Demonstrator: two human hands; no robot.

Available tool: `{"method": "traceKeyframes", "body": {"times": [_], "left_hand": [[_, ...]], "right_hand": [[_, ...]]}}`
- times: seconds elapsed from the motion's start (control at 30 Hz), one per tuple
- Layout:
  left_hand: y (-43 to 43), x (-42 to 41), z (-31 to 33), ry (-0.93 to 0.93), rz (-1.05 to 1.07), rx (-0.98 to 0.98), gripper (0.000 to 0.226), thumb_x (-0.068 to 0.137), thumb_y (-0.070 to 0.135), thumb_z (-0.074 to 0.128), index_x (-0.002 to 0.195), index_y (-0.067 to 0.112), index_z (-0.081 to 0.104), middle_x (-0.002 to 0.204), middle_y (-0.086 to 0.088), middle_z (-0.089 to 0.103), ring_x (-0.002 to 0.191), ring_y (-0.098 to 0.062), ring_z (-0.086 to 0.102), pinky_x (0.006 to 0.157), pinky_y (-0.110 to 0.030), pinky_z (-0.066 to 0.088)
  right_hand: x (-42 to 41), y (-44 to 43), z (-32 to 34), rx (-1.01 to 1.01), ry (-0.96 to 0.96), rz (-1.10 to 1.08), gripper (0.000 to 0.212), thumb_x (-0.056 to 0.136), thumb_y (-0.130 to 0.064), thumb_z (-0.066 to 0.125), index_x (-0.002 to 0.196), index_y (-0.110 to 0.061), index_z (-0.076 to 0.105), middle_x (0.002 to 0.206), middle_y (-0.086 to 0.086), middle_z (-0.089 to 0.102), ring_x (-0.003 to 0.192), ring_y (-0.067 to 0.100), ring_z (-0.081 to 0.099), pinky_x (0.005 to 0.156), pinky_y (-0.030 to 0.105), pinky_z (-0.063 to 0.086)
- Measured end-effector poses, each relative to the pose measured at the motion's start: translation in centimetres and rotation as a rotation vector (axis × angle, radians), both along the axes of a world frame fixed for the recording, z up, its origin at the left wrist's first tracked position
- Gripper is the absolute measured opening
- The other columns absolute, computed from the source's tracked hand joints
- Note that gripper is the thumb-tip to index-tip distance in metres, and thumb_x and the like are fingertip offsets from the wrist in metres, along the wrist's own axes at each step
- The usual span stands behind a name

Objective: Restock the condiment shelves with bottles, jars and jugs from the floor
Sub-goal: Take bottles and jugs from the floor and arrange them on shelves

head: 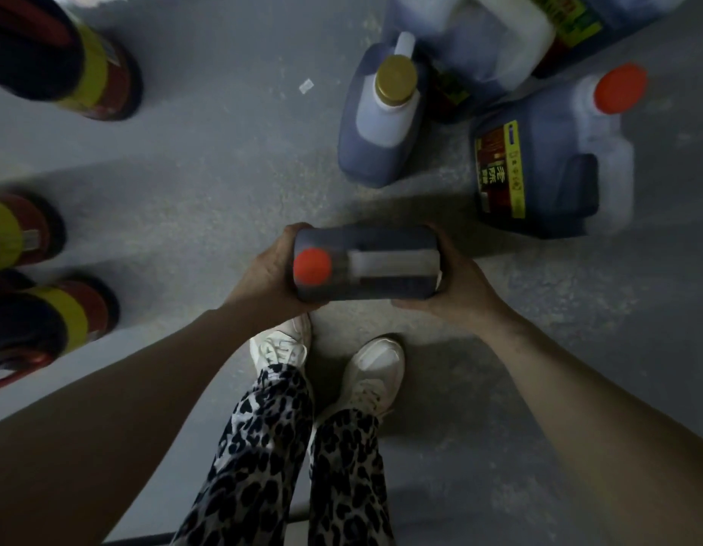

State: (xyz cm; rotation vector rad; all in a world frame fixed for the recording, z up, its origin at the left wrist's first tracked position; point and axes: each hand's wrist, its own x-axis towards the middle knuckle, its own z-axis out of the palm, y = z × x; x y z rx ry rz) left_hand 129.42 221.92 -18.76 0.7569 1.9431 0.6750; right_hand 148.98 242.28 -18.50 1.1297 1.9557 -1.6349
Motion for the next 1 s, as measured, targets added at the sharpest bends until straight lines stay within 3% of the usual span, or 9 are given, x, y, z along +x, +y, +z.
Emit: {"method": "traceKeyframes", "body": {"times": [0.1,0.17,0.23,0.33,0.47,0.6,0.77,0.87,1.0], "left_hand": [[1.2,-1.6,1.1,-0.287,0.041,-0.065,0.099,0.059,0.024,0.092,0.143,0.019,0.04,0.126,0.019,0.055,0.113,0.008,0.052,0.091,-0.008,0.045],[1.6,-2.5,2.0,-0.474,0.077,-0.135,0.094,0.063,0.021,0.089,0.144,0.025,0.04,0.131,0.014,0.057,0.119,0.0,0.054,0.095,-0.017,0.049],[1.7,-2.8,3.5,-0.597,0.125,-0.178,0.082,0.062,0.029,0.085,0.133,0.039,0.046,0.126,0.015,0.06,0.116,-0.004,0.058,0.095,-0.028,0.052],[2.1,-2.3,6.1,-0.721,0.257,-0.186,0.061,0.063,0.037,0.08,0.116,0.05,0.051,0.11,0.02,0.068,0.103,-0.002,0.064,0.082,-0.023,0.055],[2.6,-1.3,10.2,-0.755,0.371,-0.155,0.042,0.076,0.044,0.077,0.115,0.038,0.061,0.102,0.015,0.074,0.096,-0.005,0.07,0.072,-0.017,0.056],[3.2,-1.0,15.2,-0.746,0.47,-0.103,0.042,0.082,0.044,0.074,0.119,0.027,0.065,0.11,0.002,0.074,0.101,-0.016,0.071,0.077,-0.022,0.057],[4.7,-1.8,23.0,-0.715,0.556,-0.076,0.049,0.074,0.048,0.08,0.116,0.027,0.069,0.111,-0.002,0.074,0.104,-0.023,0.07,0.09,-0.037,0.055],[5.5,-2.2,28.5,-0.688,0.576,-0.043,0.048,0.071,0.047,0.073,0.114,0.024,0.069,0.107,-0.004,0.075,0.097,-0.021,0.072,0.08,-0.03,0.057],[6.3,-2.6,35.3,-0.66,0.579,-0.019,0.034,0.089,0.035,0.065,0.116,0.014,0.067,0.106,-0.011,0.074,0.091,-0.022,0.072,0.076,-0.028,0.06]], "right_hand": [[-0.9,1.4,1.3,-0.215,-0.095,-0.04,0.088,0.049,-0.037,0.096,0.119,-0.052,0.044,0.109,-0.034,0.056,0.105,-0.019,0.054,0.079,0.007,0.047],[-0.7,1.5,2.2,-0.356,-0.134,-0.063,0.073,0.054,-0.032,0.095,0.112,-0.046,0.053,0.113,-0.026,0.063,0.112,-0.004,0.06,0.085,0.017,0.051],[-0.3,0.9,3.6,-0.451,-0.146,-0.132,0.069,0.053,-0.038,0.095,0.111,-0.043,0.058,0.109,-0.024,0.068,0.106,-0.005,0.063,0.078,0.013,0.052],[0.6,-0.6,5.9,-0.503,-0.166,-0.301,0.072,0.058,-0.042,0.092,0.122,-0.034,0.06,0.118,-0.013,0.071,0.11,0.005,0.066,0.085,0.022,0.052],[0.9,-2.2,9.4,-0.581,-0.138,-0.504,0.073,0.067,-0.046,0.088,0.131,-0.027,0.059,0.122,-0.003,0.071,0.114,0.017,0.067,0.097,0.039,0.051],[-0.2,-2.7,14.4,-0.596,-0.104,-0.652,0.061,0.068,-0.045,0.083,0.124,-0.029,0.064,0.114,-0.004,0.075,0.102,0.013,0.072,0.072,0.024,0.057],[-2.0,-2.2,22.5,-0.55,-0.012,-0.733,0.055,0.072,-0.043,0.081,0.121,-0.022,0.066,0.112,-0.001,0.075,0.097,0.014,0.073,0.065,0.019,0.056],[-3.2,-1.7,27.9,-0.506,0.048,-0.73,0.06,0.073,-0.051,0.082,0.124,-0.023,0.066,0.118,0.0,0.073,0.106,0.018,0.071,0.076,0.028,0.058],[-4.6,-1.4,34.4,-0.45,0.134,-0.798,0.052,0.082,-0.044,0.079,0.124,-0.016,0.067,0.116,0.008,0.074,0.104,0.029,0.072,0.08,0.041,0.06]]}}
